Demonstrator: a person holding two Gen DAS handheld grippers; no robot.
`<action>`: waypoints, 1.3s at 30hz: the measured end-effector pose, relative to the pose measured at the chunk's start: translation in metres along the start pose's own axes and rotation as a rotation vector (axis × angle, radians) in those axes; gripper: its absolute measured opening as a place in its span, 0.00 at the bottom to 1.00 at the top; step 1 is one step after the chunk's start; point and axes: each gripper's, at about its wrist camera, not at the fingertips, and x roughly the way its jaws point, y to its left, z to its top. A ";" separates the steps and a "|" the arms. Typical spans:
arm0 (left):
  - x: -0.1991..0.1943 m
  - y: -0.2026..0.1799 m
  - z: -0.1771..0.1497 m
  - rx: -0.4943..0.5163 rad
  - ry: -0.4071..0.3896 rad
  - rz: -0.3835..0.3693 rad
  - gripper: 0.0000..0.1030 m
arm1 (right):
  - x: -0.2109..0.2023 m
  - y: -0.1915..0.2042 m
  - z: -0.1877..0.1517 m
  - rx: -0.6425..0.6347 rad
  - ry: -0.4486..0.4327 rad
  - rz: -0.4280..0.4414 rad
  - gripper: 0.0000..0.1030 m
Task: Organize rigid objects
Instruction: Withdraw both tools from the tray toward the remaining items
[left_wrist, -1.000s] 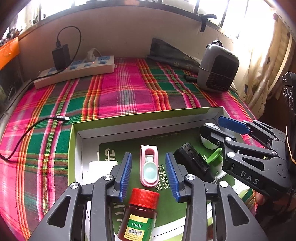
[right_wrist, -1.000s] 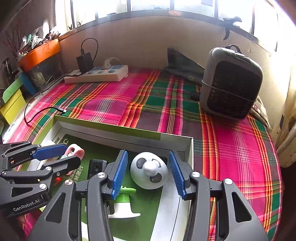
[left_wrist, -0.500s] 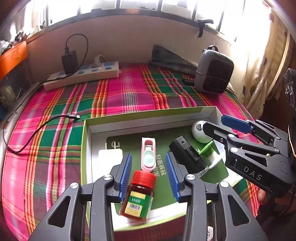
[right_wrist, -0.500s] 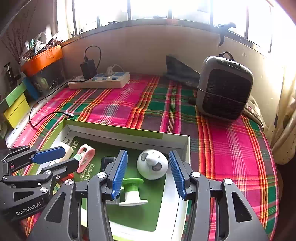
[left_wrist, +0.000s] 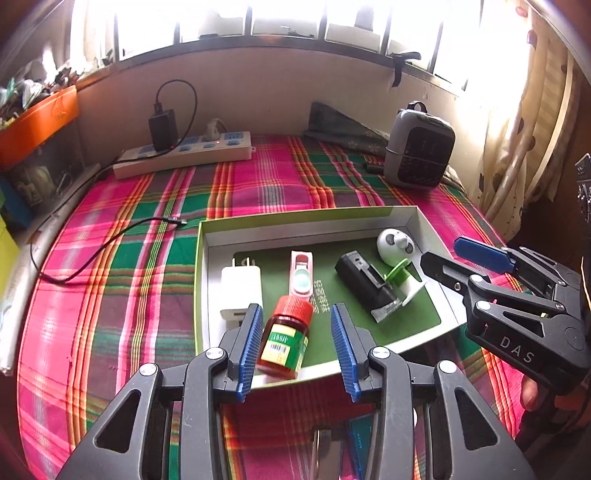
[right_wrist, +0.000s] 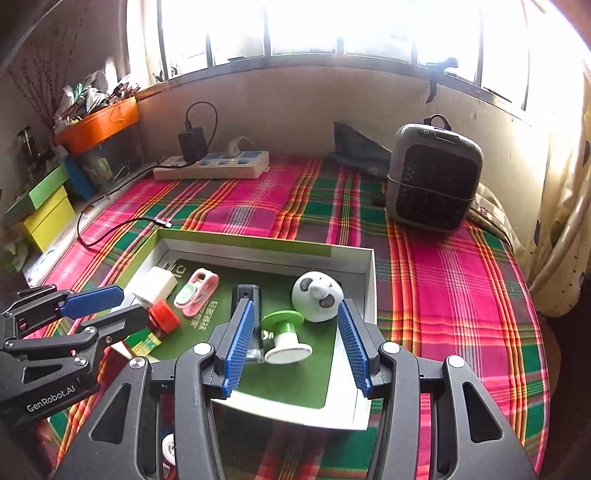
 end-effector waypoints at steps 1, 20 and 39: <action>-0.004 0.001 -0.002 -0.006 -0.006 -0.005 0.36 | 0.000 0.000 0.000 0.000 -0.001 -0.001 0.47; -0.042 0.010 -0.045 -0.030 -0.029 0.042 0.36 | -0.045 0.017 -0.044 0.022 -0.010 0.036 0.47; -0.055 0.037 -0.081 -0.113 -0.017 0.036 0.36 | -0.064 0.065 -0.098 -0.020 0.052 0.189 0.47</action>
